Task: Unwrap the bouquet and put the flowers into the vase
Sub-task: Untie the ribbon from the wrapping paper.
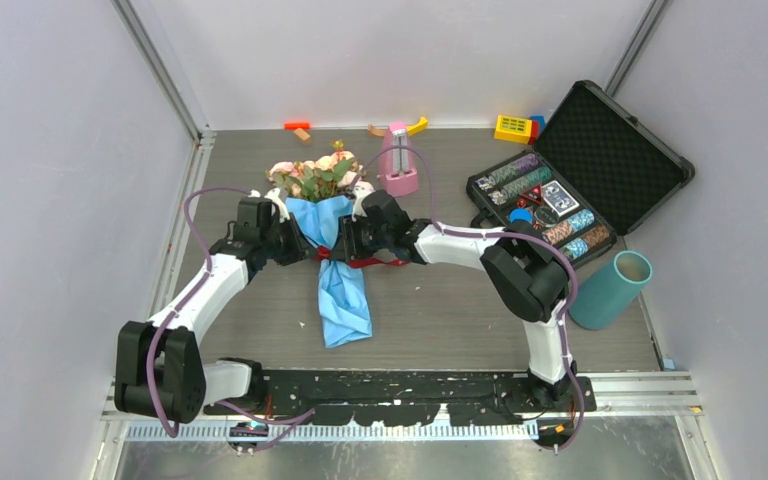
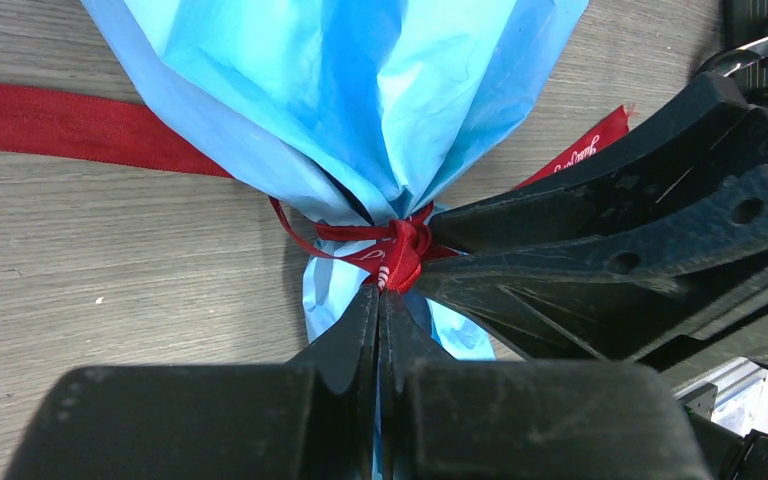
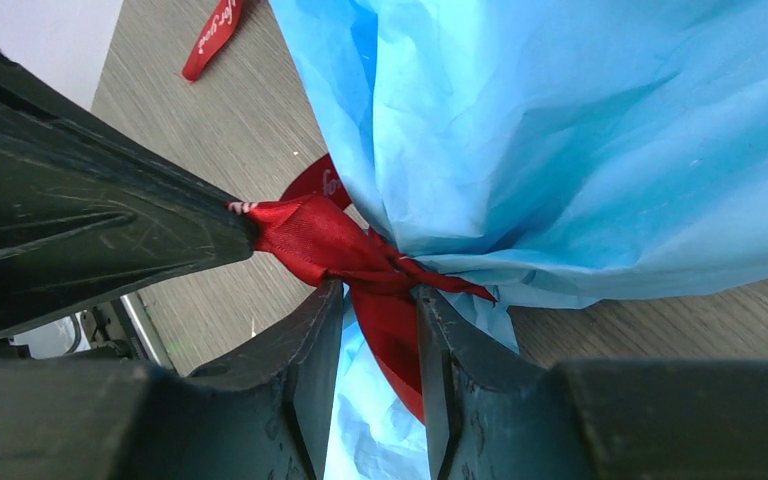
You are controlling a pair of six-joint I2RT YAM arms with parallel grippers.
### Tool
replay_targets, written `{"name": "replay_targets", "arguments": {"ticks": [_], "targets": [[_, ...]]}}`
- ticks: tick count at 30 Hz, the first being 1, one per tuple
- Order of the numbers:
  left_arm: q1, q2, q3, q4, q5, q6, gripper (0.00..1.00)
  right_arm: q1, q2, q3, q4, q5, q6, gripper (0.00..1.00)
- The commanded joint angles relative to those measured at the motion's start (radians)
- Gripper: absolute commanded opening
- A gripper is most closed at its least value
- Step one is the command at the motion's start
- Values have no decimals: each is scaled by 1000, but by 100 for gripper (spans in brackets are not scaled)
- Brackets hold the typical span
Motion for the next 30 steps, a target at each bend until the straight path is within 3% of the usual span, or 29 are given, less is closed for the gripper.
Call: {"name": "replay_targets", "arguments": {"ticks": [1, 9, 15, 25, 27, 30], "targets": [[5, 4, 34, 25, 14, 13, 0, 14, 16, 46, 27, -10, -26, 38], [5, 12, 35, 23, 4, 10, 0, 16, -16, 25, 67, 34, 1, 11], [25, -3, 22, 3, -62, -34, 0, 16, -92, -68, 106, 157, 49, 1], [62, 18, -20, 63, 31, -70, 0, 16, -127, -144, 147, 161, 82, 1], [62, 12, -21, 81, 70, -59, 0, 16, -135, -139, 144, 150, 68, 5], [62, 10, -13, 84, 94, -51, 0, 16, -152, -105, 100, 143, 29, 21]]}}
